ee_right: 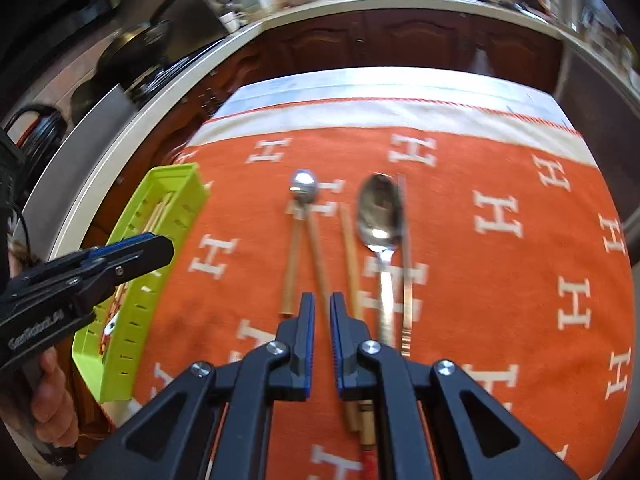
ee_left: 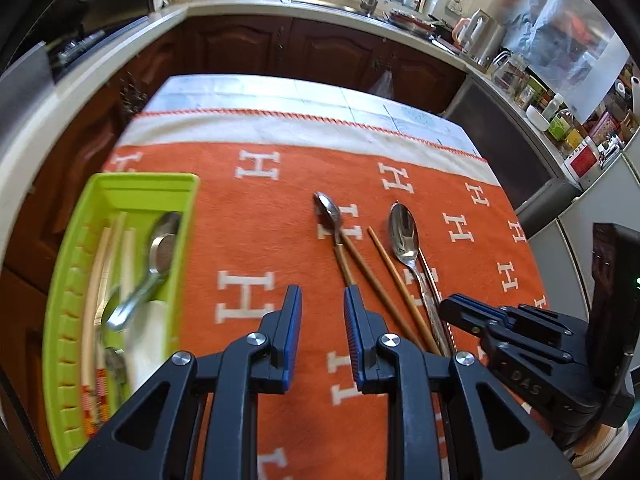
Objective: Organize utensils
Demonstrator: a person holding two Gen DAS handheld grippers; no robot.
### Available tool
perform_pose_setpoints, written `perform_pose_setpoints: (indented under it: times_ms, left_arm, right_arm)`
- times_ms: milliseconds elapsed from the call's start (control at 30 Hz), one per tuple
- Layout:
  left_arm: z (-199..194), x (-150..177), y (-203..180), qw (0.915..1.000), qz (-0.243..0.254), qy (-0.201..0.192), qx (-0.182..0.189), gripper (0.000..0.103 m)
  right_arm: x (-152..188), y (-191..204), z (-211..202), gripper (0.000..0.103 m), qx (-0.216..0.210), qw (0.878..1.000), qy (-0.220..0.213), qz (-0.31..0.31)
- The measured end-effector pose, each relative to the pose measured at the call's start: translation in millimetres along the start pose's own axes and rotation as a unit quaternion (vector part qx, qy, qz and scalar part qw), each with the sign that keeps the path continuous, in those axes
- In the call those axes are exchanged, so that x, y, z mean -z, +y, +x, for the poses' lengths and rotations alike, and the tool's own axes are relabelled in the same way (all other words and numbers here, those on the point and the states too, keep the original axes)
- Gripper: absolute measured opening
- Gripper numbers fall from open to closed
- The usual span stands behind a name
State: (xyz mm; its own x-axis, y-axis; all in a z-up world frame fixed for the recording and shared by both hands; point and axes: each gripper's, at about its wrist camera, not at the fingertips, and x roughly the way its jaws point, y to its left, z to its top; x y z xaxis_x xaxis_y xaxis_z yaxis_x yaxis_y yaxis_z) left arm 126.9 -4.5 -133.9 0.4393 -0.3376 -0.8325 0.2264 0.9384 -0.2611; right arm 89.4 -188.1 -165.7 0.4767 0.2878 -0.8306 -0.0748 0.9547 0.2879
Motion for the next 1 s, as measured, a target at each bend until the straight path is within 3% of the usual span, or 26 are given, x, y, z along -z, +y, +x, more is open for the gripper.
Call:
perform_pose_setpoints:
  times_ms: [267, 600, 700, 1000]
  left_arm:
    - [54, -15, -7, 0.9994, -0.006, 0.022, 0.025, 0.019]
    - [100, -18, -12, 0.9984, -0.010, 0.055, 0.007, 0.019]
    - [103, -18, -16, 0.9990, 0.005, 0.045, -0.003, 0.019]
    - [104, -17, -28, 0.9988, 0.028, 0.027, -0.031, 0.018]
  right_arm:
    - [0, -41, 9, 0.008, -0.014, 0.999, -0.003, 0.035]
    - [-7, -53, 39, 0.008, -0.036, 0.998, 0.023, 0.039]
    - [-10, -53, 43, 0.010, -0.036, 0.998, 0.026, 0.035]
    - [-14, -24, 51, 0.011, 0.032, 0.999, 0.026, -0.032]
